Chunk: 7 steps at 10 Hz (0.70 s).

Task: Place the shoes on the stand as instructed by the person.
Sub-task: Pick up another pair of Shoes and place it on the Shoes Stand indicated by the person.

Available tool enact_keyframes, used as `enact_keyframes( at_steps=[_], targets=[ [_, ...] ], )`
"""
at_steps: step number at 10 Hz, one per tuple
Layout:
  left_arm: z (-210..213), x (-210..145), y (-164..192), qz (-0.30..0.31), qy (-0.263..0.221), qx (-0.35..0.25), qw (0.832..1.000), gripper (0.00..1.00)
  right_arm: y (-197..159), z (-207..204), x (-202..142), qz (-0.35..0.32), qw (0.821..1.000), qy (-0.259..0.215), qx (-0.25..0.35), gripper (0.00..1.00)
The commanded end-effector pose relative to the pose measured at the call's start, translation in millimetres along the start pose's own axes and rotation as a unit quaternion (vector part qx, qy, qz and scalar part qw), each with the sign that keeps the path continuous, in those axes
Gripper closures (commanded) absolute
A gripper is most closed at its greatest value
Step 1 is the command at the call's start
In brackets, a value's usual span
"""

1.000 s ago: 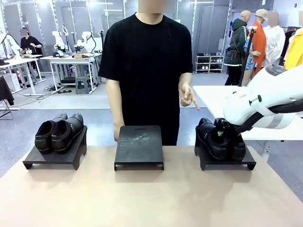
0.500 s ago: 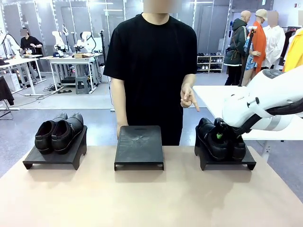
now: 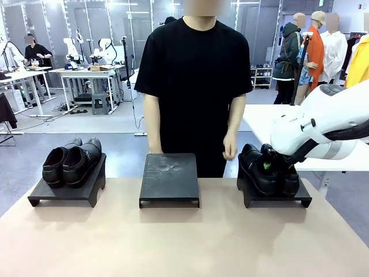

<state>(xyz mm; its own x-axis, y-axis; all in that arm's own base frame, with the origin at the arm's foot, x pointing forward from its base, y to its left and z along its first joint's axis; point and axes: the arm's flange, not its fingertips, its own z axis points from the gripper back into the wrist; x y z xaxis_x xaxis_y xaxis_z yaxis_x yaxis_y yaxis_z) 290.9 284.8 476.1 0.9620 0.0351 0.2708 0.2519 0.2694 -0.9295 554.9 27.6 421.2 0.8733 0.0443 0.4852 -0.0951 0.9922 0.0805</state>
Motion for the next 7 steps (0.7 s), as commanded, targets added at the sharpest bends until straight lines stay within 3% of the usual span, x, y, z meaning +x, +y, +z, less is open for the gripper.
enact_keyframes(
  at_steps=[1, 4, 6, 7],
  targets=[
    [-1.0, -2.1, -1.5, -0.008, -0.002, -0.008, 1.0, 0.0, -4.2, 73.0, -44.3, 0.035, 0.995, 0.028, 0.09, 0.16],
    [-1.0, -2.1, -1.5, -0.008, -0.002, -0.008, 1.0, 0.0, -38.8, 151.9, -106.2, 0.01, 0.985, 0.02, 0.17, 0.16],
    [-1.0, -2.1, -1.5, -0.008, -0.002, -0.008, 1.0, 0.0, -65.7, 171.0, -155.4, -0.012, 0.955, 0.048, 0.292, 0.16],
    [-1.0, -2.1, -1.5, -0.008, -0.002, -0.008, 1.0, 0.0, -84.2, 176.2, -177.0, -0.045, 0.942, 0.034, 0.331, 0.16]
  ],
)
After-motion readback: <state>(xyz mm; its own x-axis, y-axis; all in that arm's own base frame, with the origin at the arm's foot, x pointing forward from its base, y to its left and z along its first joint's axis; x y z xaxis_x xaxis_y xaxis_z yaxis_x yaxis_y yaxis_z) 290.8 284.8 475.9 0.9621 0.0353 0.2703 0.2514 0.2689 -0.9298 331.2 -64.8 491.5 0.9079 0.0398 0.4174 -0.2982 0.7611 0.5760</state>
